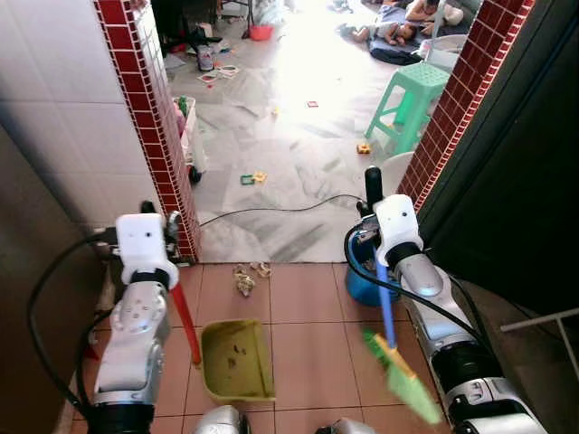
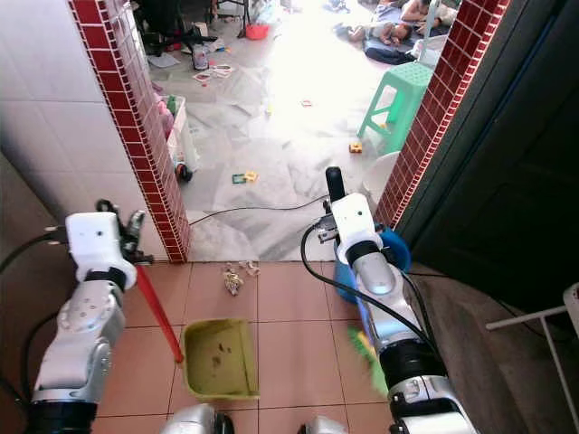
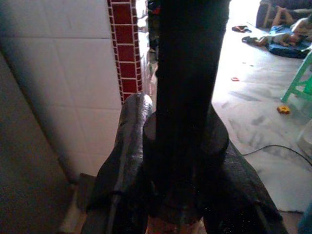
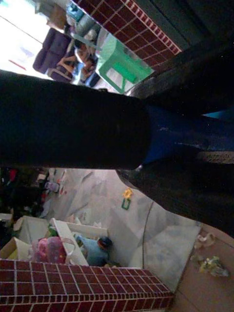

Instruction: Sweep floor

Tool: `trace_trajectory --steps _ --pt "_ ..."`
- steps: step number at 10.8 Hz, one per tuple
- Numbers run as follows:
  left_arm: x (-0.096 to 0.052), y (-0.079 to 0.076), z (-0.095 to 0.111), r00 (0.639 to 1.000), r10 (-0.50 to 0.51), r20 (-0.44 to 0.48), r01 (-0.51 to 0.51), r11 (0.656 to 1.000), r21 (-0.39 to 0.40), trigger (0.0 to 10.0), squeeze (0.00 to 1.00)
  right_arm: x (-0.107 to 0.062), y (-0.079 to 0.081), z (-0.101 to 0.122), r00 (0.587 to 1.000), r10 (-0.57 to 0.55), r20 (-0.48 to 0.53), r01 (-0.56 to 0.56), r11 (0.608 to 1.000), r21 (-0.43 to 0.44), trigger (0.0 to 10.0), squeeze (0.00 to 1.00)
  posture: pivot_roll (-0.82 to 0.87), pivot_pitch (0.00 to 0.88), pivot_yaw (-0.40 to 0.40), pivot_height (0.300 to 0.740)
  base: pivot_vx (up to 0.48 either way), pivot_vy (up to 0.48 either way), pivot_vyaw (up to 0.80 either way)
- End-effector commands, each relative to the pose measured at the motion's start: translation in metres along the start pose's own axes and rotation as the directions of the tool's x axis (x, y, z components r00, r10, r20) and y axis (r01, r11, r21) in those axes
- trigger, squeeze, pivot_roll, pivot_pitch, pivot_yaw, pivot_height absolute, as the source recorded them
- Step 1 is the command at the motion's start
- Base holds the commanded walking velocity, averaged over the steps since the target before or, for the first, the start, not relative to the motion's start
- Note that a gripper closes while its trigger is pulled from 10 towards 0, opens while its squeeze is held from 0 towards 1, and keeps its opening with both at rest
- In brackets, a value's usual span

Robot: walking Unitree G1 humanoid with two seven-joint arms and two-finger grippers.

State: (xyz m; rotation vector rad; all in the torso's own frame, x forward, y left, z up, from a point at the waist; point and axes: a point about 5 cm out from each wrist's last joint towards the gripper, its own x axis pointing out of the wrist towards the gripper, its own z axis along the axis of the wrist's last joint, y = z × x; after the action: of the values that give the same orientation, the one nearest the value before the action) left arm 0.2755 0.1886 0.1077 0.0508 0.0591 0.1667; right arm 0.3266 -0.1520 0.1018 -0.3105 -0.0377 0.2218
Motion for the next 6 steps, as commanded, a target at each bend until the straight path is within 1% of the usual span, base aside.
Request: trace_trajectory --steps 1,2,3,4,6 --pt "0.004 0.004 0.022 0.995 0.016 0.101 -0.017 1.0 0.005 10.0 0.0 0.006 -0.005 0.022 0.995 -0.007 0.104 0.011 0.999 -0.034 10.0 0.0 0.02 0.0 -0.016 0.74 0.0 0.0 0.63" --pt "0.004 0.007 0.023 0.994 0.03 0.107 -0.031 0.999 0.009 10.0 0.0 0.006 -0.003 0.023 0.994 -0.005 0.112 0.008 1.0 -0.029 10.0 0.0 0.02 0.0 -0.016 0.74 0.24 0.0 0.69" --pt "0.006 0.01 0.027 0.992 0.05 0.115 -0.051 0.999 0.0 10.0 0.0 0.006 -0.001 0.027 0.992 -0.006 0.126 0.008 1.0 -0.012 10.0 0.0 0.02 0.0 -0.012 0.74 0.262 0.349 0.5" --pt "0.007 0.01 0.029 0.991 0.05 0.125 -0.05 0.999 0.004 10.0 0.0 0.007 0.001 0.03 0.99 0.0 0.139 0.001 1.0 -0.004 10.0 0.0 0.02 0.0 -0.011 0.74 0.274 0.345 0.48" --pt "0.007 0.01 0.031 0.988 0.066 0.141 -0.068 0.998 0.008 10.0 0.0 0.01 0.004 0.034 0.988 0.009 0.153 -0.01 1.0 0.004 10.0 0.0 0.02 0.0 -0.012 0.74 0.298 0.377 0.0"
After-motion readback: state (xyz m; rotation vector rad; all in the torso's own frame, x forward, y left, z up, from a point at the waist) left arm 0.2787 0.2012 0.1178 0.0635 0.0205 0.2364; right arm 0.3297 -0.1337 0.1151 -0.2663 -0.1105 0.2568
